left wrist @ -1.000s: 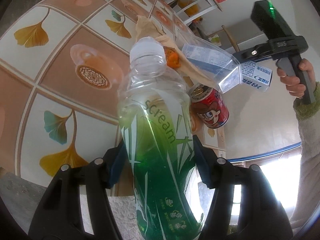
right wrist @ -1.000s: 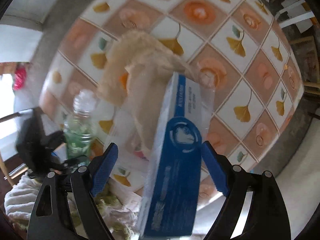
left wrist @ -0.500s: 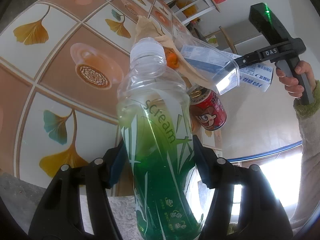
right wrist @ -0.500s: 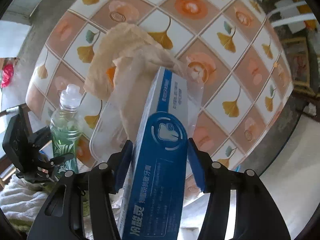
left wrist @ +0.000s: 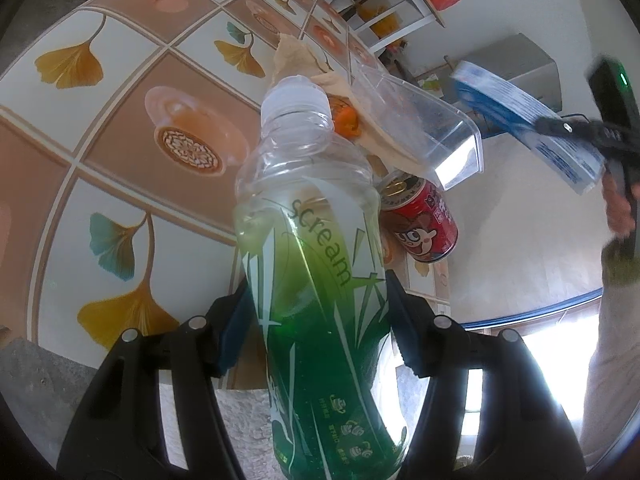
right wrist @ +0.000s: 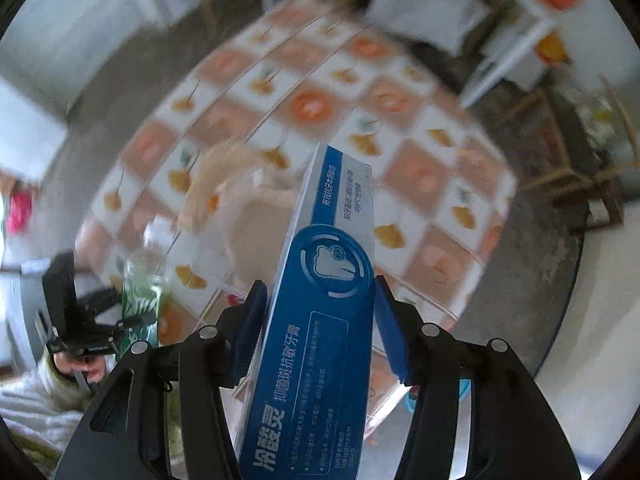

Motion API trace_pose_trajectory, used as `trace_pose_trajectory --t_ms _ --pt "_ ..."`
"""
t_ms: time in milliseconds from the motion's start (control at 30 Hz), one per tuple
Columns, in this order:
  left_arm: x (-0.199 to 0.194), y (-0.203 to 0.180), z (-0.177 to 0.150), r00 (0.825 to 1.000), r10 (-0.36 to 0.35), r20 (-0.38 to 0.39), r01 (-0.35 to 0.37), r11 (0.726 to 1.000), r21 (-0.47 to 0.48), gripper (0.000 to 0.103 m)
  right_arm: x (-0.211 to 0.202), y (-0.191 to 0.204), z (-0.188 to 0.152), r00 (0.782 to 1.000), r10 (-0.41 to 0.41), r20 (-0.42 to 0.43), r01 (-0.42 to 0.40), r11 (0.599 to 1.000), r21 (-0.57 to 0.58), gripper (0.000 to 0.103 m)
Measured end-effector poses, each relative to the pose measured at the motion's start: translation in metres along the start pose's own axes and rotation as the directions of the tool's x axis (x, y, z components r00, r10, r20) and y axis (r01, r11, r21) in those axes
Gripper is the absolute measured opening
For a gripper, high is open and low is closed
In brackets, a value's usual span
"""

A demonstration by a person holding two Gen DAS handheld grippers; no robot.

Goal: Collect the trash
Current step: 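Carry the bottle and toothpaste box over the blue wastebasket with both grippers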

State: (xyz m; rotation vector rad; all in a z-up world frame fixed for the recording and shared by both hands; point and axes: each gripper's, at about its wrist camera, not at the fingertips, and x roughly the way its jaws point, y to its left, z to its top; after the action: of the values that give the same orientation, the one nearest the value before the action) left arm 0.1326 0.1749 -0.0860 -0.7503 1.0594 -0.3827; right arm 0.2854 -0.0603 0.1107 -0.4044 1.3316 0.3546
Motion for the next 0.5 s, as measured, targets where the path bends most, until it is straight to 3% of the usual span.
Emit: trace_pose_trajectory --t_ms 100,167,233,267,367,500 --pt "-0.001 -0.003 -0.001 1.0 0.015 0.004 -0.015 1.0 0.006 0.059 -0.004 -0.038 -0.043 0.996 0.021 0.084 -0.032 0.99 0.134 0.052" --pt "-0.001 -0.005 -0.002 1.0 0.029 0.004 -0.029 1.0 0.011 0.059 0.013 -0.054 -0.074 0.994 0.055 0.1 -0.076 0.973 0.219 0.052" --pt "0.0 -0.009 -0.002 0.999 0.045 0.003 -0.045 0.999 0.015 0.059 0.033 -0.06 -0.103 0.992 0.014 0.123 -0.048 0.96 0.276 0.052" --pt "0.0 -0.011 -0.003 0.999 0.054 0.003 -0.054 0.998 0.018 0.059 0.047 -0.063 -0.119 0.99 0.034 0.139 -0.077 0.946 0.315 0.052" --pt "0.0 -0.015 -0.003 0.997 0.082 0.003 -0.082 0.996 0.026 0.059 0.092 -0.061 -0.155 0.985 0.052 0.162 -0.115 0.906 0.408 0.052" --pt "0.001 -0.02 -0.004 0.993 0.114 0.007 -0.114 0.993 0.028 0.059 0.134 -0.041 -0.18 0.988 0.056 0.146 -0.113 0.901 0.419 0.053"
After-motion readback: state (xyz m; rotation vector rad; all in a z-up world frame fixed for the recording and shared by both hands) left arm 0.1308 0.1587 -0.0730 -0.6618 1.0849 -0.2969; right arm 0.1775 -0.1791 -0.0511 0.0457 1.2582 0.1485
